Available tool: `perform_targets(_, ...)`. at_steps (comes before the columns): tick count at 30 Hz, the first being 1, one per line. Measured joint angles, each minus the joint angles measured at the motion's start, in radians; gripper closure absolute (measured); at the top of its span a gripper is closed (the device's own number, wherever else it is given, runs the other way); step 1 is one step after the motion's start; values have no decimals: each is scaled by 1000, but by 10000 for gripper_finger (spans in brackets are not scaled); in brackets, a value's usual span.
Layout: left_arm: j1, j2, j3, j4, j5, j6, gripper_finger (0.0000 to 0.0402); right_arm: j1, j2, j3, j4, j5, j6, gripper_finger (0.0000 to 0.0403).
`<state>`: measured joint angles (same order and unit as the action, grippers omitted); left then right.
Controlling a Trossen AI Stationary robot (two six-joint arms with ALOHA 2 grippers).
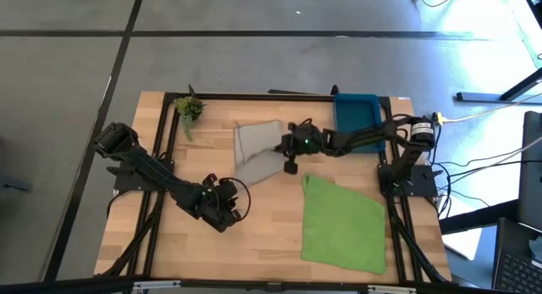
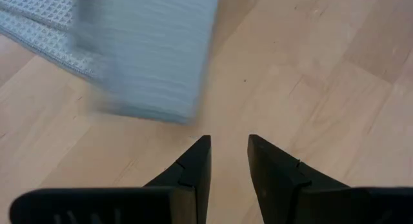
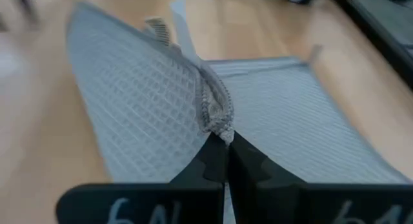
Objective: Roll microfiber towels into tight, uniform cylinder then place into a basket
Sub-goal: Roll the gray towel
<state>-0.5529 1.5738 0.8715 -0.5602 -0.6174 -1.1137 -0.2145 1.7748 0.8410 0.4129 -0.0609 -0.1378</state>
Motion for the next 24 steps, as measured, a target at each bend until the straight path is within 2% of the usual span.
perform_targets(8, 1, 0, 0, 0, 0, 0, 308, -100, 1, 0, -20, 34, 31, 400)
perform_targets(15, 1, 0, 0, 0, 0, -1, 308, -129, 42, 1, -32, 34, 33, 397)
perform_targets(24, 1, 0, 0, 0, 1, -1, 308, -129, 43, 1, -21, 34, 52, 330)
